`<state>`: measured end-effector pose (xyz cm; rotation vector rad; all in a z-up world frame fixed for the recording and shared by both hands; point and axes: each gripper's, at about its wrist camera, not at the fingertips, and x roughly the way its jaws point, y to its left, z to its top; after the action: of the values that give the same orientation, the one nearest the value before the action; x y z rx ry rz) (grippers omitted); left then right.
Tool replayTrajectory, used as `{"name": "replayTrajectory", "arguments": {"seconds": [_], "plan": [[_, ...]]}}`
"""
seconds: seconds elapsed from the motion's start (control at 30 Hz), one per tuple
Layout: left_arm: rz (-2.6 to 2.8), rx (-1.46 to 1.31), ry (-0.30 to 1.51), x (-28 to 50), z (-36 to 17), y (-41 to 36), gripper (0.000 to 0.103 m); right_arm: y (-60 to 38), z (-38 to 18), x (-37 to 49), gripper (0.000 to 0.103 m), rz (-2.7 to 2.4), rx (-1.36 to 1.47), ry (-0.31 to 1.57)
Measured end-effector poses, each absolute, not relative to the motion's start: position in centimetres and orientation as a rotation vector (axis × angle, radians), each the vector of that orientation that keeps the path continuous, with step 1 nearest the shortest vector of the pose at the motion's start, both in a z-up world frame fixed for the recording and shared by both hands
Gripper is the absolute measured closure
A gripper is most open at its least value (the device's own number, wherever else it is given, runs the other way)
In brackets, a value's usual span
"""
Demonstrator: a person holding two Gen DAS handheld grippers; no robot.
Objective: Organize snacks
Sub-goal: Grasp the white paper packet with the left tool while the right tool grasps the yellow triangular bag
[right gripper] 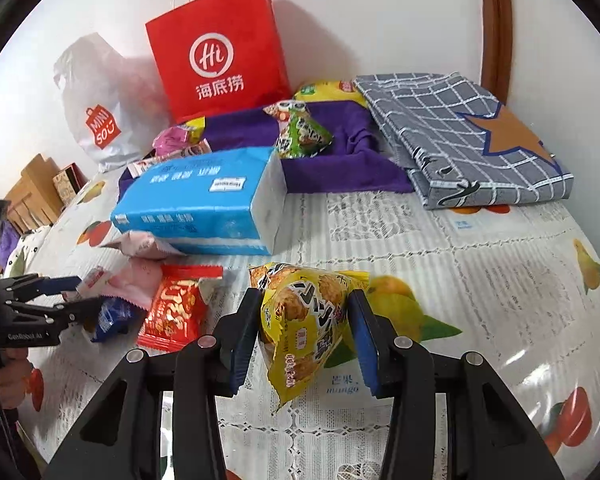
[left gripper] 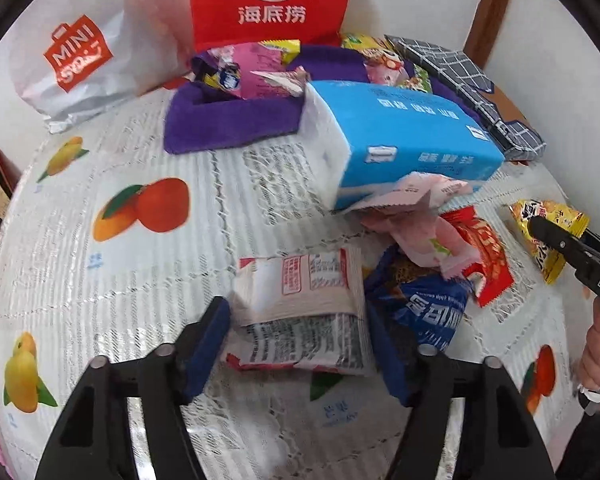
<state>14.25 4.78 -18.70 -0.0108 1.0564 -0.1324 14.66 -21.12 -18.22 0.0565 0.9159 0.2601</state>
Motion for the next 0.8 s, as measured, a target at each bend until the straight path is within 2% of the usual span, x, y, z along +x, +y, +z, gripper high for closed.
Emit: {"name": "replayTrajectory", "arguments": {"seconds": [0.13,0.4,0.8], "plan": [[-0.107,-0.014,1.032,14.3,-18.7,5.4,0.048,-20.8,-18.6,15.4,0.059,0.264,0.037,0.909],[-0.020,0.003,0.951,14.3,-19.1,6.9,0.048,-20.3,-19.6,16.9,0.059,0.266,0.041,0.917],[-0.014,-0.022,0.944,14.5,-19.2,7.0,0.046,-20.0,-20.2,17.4,0.056,0.277,0.039,0.949]]}}
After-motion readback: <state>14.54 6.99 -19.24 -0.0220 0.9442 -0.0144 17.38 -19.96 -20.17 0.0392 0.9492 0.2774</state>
